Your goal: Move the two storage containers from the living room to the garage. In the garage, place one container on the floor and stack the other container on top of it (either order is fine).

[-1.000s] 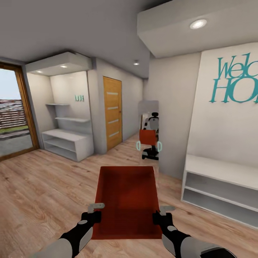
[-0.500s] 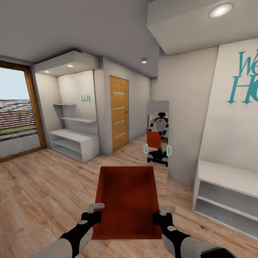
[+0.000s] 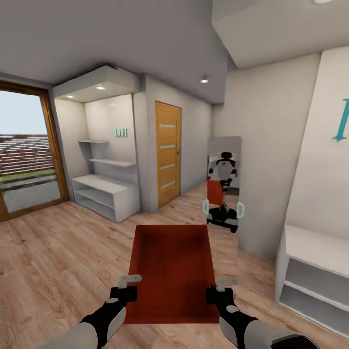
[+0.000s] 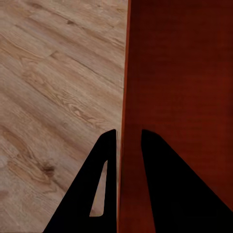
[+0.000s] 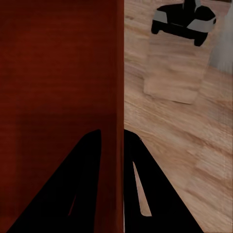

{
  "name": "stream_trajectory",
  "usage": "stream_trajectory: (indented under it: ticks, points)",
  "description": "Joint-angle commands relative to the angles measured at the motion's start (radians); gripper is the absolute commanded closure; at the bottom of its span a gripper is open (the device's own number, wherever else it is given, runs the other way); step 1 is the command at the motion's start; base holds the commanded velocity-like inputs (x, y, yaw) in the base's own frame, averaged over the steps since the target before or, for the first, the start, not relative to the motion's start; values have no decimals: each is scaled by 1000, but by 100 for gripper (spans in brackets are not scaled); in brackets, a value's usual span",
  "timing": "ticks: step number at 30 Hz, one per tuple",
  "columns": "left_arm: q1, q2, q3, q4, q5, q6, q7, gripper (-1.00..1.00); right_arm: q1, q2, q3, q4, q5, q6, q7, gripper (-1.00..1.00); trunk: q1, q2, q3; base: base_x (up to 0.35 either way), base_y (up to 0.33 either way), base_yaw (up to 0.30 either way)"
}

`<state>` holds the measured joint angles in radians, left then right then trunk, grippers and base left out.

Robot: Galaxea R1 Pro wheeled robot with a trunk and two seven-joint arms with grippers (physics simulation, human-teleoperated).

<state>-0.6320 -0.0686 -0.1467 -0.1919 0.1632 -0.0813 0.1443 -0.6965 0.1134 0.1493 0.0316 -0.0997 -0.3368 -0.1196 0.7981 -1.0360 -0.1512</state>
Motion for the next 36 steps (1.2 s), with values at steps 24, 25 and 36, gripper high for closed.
stream_trajectory:
  ticks: [24, 25, 36]
  points:
    - [-2, 96, 47, 2, 39, -3, 11, 100, -1, 0, -24, 0, -16, -9, -2, 100, 1, -1, -1, 321, 0, 278]
    - [-2, 96, 47, 2, 39, -3, 11, 100, -1, -1, -24, 0, -16, -9, -2, 100, 1, -1, -1, 321, 0, 280]
    - [-2, 95, 47, 2, 39, -3, 11, 100, -1, -1, -24, 0, -15, -9, -2, 100, 1, -1, -1, 321, 0, 177]
